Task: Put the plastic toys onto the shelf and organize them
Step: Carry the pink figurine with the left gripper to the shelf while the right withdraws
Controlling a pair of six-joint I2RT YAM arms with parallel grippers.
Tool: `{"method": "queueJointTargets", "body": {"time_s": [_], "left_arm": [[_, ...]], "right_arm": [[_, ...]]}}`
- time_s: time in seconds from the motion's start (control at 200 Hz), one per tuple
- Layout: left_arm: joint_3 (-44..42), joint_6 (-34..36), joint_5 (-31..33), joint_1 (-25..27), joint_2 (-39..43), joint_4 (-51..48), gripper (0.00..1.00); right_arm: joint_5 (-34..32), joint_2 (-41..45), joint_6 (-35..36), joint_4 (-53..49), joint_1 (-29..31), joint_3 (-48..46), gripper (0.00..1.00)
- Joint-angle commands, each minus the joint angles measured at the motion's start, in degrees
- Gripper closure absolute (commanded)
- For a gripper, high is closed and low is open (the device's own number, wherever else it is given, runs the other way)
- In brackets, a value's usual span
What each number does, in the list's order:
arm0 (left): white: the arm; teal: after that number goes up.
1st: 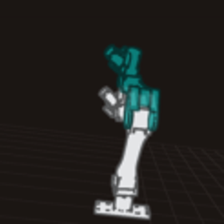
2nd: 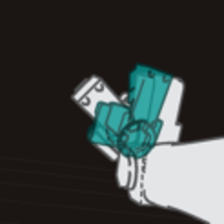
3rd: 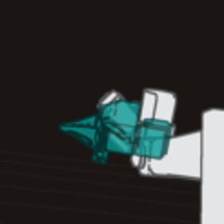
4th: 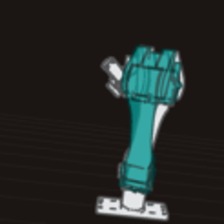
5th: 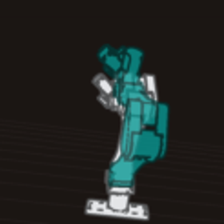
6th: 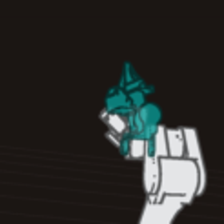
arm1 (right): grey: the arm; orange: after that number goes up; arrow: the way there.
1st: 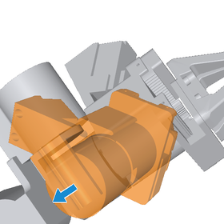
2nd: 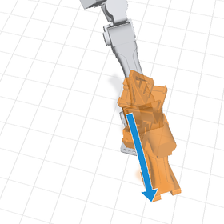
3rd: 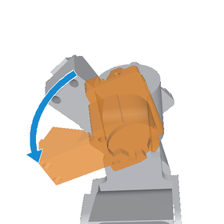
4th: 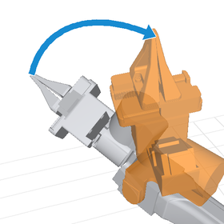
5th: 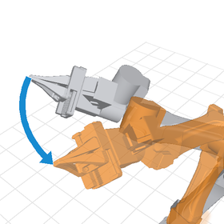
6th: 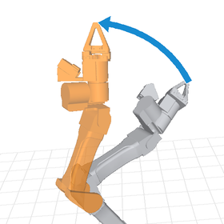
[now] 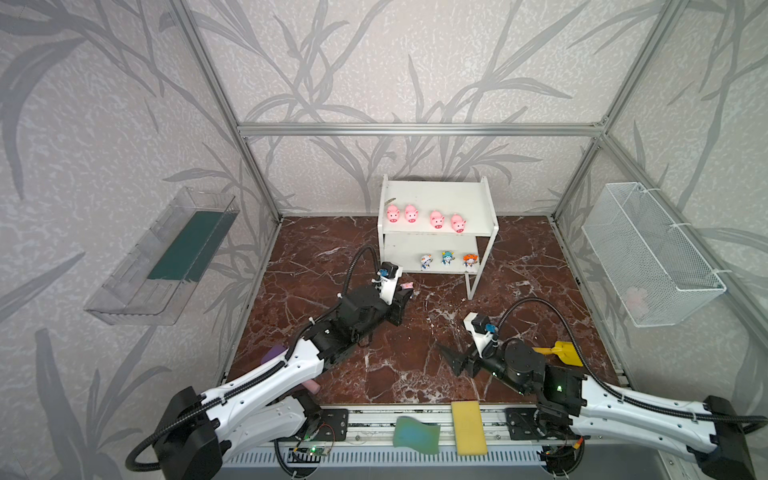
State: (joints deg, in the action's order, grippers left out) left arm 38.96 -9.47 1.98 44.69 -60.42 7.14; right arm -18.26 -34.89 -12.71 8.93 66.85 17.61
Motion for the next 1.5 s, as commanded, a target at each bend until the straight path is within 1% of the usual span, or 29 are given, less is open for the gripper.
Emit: {"method": "queueJointTargets", "body": {"time_s": [0.0,0.085,0.245,0.355,0.535,0.765,0.995,1.494], "left_arm": [[2.19,7.89,4.38,-0.05,-2.70,2.59,0.81],[2.72,9.49,5.45,-0.33,-5.28,5.43,0.81],[4.73,11.84,4.70,-1.08,-10.81,9.46,0.81],[5.96,11.81,6.82,-1.55,-13.66,11.66,0.81],[8.41,13.23,7.51,-1.83,-16.28,11.60,0.82],[10.27,13.89,7.87,-3.14,-17.82,11.10,0.82],[11.72,13.80,6.42,-4.99,-19.90,11.17,0.82],[11.02,12.31,5.12,-8.07,-24.30,17.09,0.82]], "right_arm": [[-2.18,4.57,2.56,-6.53,0.08,0.01,0.01],[-2.00,7.66,2.66,-10.78,0.09,0.65,0.01],[-1.99,13.23,2.25,-17.63,0.12,0.77,0.01],[-2.47,16.66,2.11,-20.17,0.04,0.35,0.01],[-3.07,20.15,1.77,-22.26,0.05,-0.42,0.01],[-3.45,19.81,2.70,-21.33,0.04,-0.49,0.01],[-3.45,18.28,2.71,-20.55,0.10,-0.29,0.01],[-3.10,18.46,1.96,-20.71,0.04,-0.54,0.01]]}}
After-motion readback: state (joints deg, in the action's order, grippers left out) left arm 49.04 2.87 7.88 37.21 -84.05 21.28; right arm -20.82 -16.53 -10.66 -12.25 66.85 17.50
